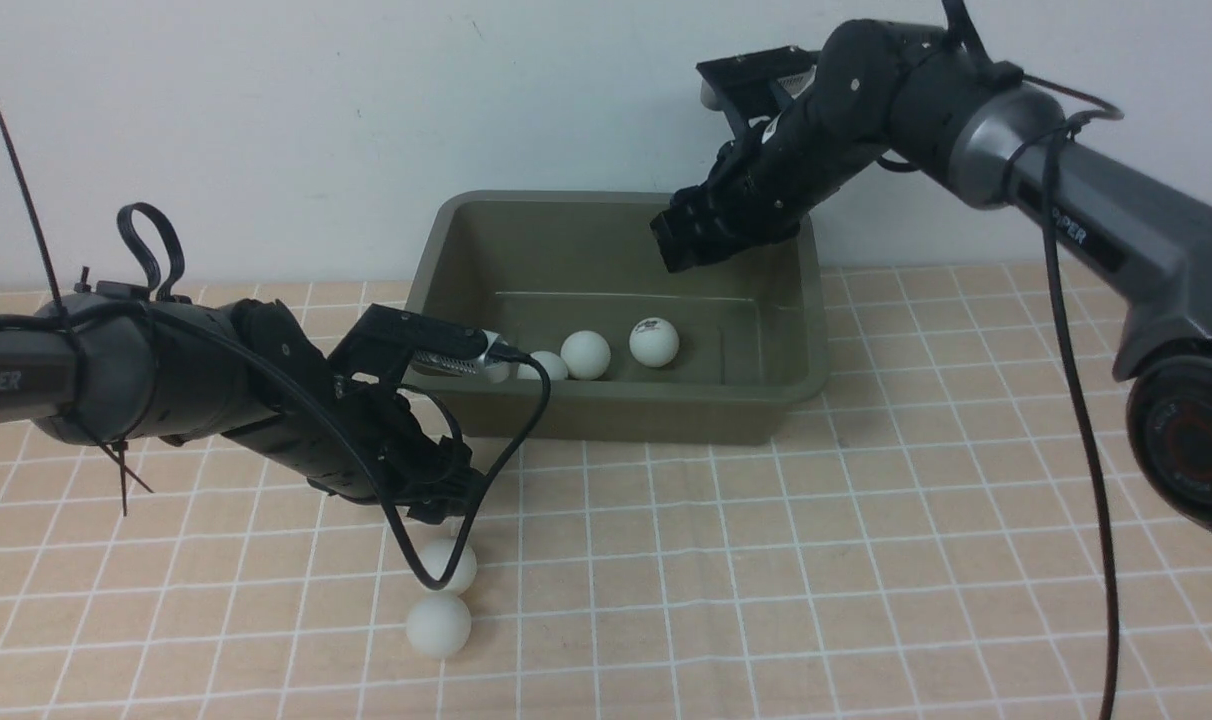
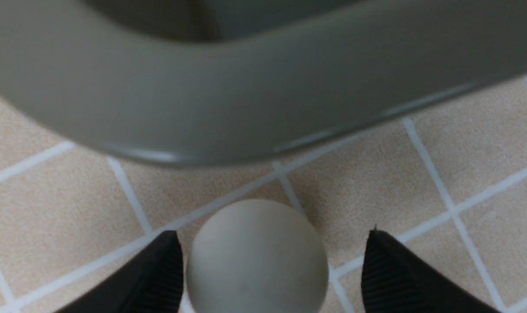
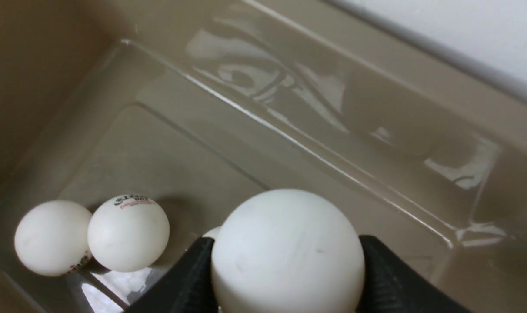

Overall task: Put the table tennis balls into the box on the light coffee tablecloth.
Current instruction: 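Release the ping pong ball into the bin and lift the gripper away, then reach for and grasp a ping pong ball on the table beside the basket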

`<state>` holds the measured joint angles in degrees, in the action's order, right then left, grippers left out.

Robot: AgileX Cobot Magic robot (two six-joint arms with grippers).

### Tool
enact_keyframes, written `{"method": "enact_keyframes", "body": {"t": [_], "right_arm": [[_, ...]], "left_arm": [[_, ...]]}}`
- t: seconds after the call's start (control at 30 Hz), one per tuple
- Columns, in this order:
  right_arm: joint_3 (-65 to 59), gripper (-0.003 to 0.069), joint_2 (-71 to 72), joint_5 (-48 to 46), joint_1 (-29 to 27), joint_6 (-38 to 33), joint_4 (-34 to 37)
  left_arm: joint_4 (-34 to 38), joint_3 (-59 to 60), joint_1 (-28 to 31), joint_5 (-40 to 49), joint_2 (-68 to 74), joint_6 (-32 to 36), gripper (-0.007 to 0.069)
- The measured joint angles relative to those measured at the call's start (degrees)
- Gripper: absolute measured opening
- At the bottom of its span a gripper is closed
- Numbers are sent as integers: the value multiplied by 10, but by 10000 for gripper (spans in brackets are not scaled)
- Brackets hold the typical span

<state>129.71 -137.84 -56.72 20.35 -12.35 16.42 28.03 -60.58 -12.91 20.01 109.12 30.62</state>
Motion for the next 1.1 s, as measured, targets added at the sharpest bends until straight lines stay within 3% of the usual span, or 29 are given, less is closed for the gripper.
{"method": "enact_keyframes", "body": {"t": [0.43, 0.6, 0.7, 0.83, 1.1], "right_arm": [[0, 388, -18, -15, 0, -14, 3], [0, 437, -19, -17, 0, -17, 5], [6, 447, -19, -28, 0, -17, 6], [42, 449, -18, -52, 0, -13, 6], [61, 451, 68, -104, -5, -5, -61]], "left_arm": [[8, 0, 0, -17, 1, 5, 459], [8, 0, 0, -27, 1, 5, 459], [8, 0, 0, -27, 1, 5, 431], [8, 0, 0, -23, 1, 5, 316], [8, -1, 0, 41, -8, 5, 319]]}}
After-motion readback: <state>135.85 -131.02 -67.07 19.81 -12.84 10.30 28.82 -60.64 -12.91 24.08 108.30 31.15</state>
